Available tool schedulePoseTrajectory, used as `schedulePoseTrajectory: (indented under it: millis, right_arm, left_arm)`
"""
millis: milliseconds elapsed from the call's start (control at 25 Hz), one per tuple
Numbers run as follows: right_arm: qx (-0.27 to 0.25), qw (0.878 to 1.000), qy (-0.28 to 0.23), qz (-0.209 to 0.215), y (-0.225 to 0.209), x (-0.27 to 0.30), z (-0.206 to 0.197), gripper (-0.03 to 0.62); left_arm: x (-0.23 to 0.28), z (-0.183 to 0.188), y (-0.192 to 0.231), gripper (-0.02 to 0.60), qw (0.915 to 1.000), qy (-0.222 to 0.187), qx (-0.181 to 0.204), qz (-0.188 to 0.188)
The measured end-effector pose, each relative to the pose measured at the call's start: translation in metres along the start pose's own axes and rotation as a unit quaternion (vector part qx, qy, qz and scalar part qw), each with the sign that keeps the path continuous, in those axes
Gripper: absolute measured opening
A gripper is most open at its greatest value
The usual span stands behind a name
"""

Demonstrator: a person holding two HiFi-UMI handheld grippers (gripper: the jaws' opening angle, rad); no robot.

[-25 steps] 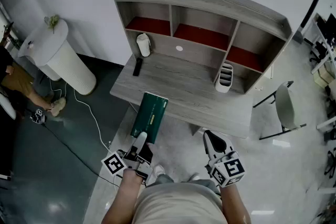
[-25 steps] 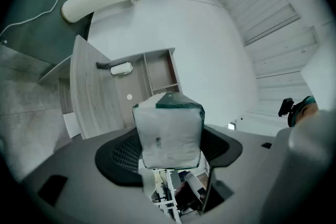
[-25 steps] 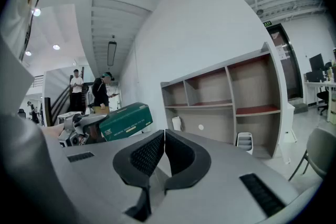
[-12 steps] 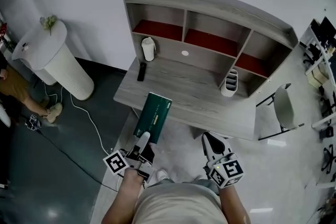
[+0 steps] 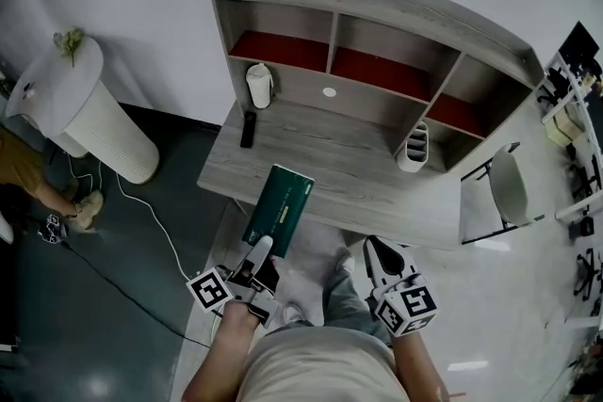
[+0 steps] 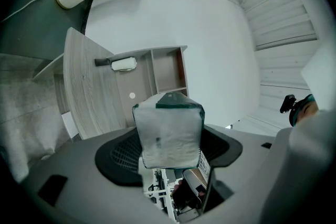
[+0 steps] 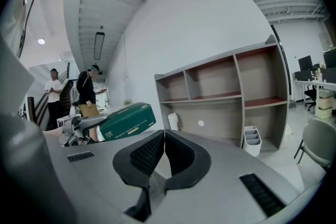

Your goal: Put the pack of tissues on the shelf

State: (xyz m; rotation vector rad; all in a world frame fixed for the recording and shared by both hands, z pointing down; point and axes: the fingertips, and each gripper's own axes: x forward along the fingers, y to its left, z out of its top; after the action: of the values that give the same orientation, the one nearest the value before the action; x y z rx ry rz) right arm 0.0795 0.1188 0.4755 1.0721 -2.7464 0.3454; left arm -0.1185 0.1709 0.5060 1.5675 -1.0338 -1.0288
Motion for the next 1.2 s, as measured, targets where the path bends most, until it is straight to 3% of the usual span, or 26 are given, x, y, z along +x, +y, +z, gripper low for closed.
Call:
schedulePoseTrajectory:
  millis: [320, 720, 960, 1200]
  right_arm:
    - [-0.001, 0.999, 0.006, 0.04, -0.048, 0.072, 0.022, 0.031]
    - [-0.008, 0.994, 0.014, 0.108, -0.124, 0.147, 0.065, 0.031]
    - [0.009, 0.991, 0.017, 0.133, -0.159, 0.174, 0.07, 0.031]
    - [0.026, 0.989, 0.025, 0.144, -0.163, 0.195, 0.071, 0.031]
  left_arm:
    - [0.066, 0.037, 0.019, 0.348, 0.9994, -0.028, 0.007, 0.019]
    - [0.163, 0.064, 0.027, 0.348, 0.9951, -0.093, 0.0, 0.032]
    - [0.192, 0.072, 0.024, 0.348, 0.9911, -0.127, -0.001, 0.039]
    - [0.211, 0.095, 0.019, 0.348, 0.9899, -0.135, 0.006, 0.041]
